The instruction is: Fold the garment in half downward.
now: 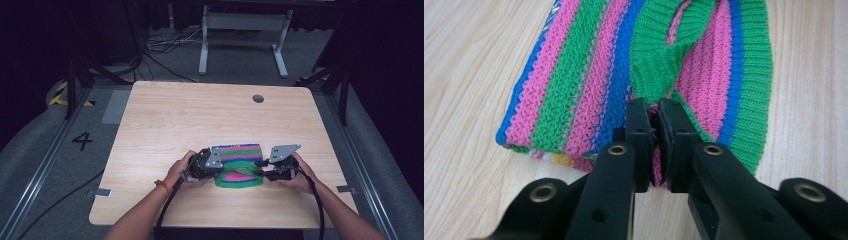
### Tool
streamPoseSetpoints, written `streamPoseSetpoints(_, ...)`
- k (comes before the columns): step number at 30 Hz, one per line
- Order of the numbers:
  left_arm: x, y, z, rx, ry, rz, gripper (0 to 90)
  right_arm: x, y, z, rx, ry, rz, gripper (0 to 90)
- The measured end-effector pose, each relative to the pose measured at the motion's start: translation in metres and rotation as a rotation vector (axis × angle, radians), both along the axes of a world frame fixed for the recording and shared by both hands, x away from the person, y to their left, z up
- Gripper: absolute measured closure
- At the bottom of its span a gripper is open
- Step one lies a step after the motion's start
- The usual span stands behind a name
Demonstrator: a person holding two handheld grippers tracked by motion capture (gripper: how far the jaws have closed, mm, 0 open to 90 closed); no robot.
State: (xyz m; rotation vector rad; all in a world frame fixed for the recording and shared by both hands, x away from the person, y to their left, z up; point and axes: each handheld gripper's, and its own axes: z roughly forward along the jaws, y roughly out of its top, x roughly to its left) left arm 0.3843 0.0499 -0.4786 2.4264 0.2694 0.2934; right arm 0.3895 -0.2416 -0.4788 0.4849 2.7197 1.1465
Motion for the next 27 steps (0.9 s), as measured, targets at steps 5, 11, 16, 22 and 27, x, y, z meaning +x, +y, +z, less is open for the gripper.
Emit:
streamPoseSetpoints(5,-0.002,-0.001,-0.007,0.016,0.008,0.004,73.9,0.004,0.003,-0.007,0.003,0.019,-0.014,61.6)
streamPoseSetpoints(11,-0.003,-0.003,-0.007,0.009,0.002,0.051,54.3,0.006,0.005,-0.009,0.003,0.015,-0.022,72.0)
streamPoseSetpoints(16,-0.008,-0.004,0.001,-0.023,-0.038,0.043,58.7,0.004,0.006,-0.006,-0.001,-0.006,-0.015,81.9)
streamPoseSetpoints(22,-0.009,-0.009,-0.003,0.004,-0.036,-0.006,80.2,0.003,0.008,-0.003,-0.013,-0.026,-0.015,87.0)
streamPoseSetpoints(27,-0.01,-0.006,0.003,-0.025,-0.051,-0.018,89.5,0.001,0.007,0.002,0.005,-0.036,-0.01,88.1)
